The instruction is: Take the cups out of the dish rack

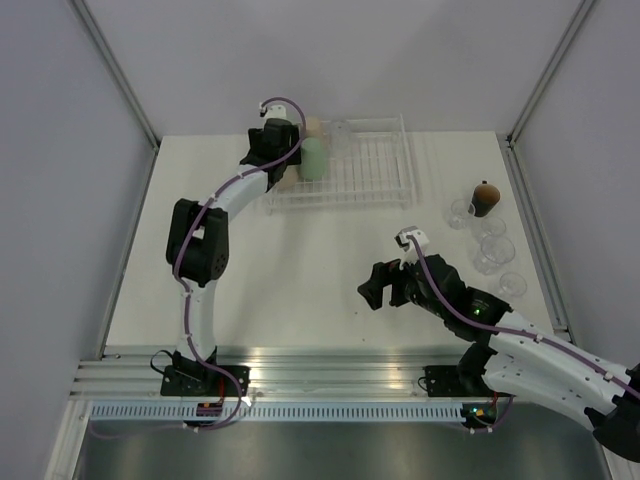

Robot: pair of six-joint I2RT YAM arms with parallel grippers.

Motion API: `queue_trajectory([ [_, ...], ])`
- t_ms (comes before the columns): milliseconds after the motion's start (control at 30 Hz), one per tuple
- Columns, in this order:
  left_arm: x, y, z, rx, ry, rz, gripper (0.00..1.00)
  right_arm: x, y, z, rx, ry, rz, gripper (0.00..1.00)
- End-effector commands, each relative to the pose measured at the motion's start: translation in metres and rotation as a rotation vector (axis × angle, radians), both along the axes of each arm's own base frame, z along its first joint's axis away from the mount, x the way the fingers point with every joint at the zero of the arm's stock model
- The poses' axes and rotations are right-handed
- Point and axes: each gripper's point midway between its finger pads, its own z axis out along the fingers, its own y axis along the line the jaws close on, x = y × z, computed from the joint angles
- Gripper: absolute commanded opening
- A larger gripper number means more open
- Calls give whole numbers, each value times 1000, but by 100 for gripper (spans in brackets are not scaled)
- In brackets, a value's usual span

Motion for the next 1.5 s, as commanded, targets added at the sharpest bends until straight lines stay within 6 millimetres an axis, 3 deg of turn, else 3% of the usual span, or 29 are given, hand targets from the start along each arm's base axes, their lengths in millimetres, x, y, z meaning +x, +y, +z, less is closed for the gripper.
queue_trajectory([
  [0, -8, -19, 43, 18, -88, -44, 87, 6, 7, 12, 26, -32, 5, 98],
  [200, -15, -11, 73, 88, -142, 13, 94, 7, 11, 6, 21, -23, 13, 98],
  [400, -21, -23, 86, 130, -173, -16, 96, 7, 11, 3, 13, -21, 12, 98],
  [767, -11, -32, 54, 151, -123, -27, 98, 7, 5, 2, -1, -24, -1, 98],
  [1300, -4, -38, 25, 133, -73, -23, 98, 6, -2, -8, -31, -12, -19, 98],
  [1400, -4, -42, 20, 116, -63, -45, 94, 5, -3, -10, -35, -9, -23, 98],
  [1467, -3, -47, 18, 100, -64, -72, 78, 6, -3, -10, -38, -10, -25, 98],
])
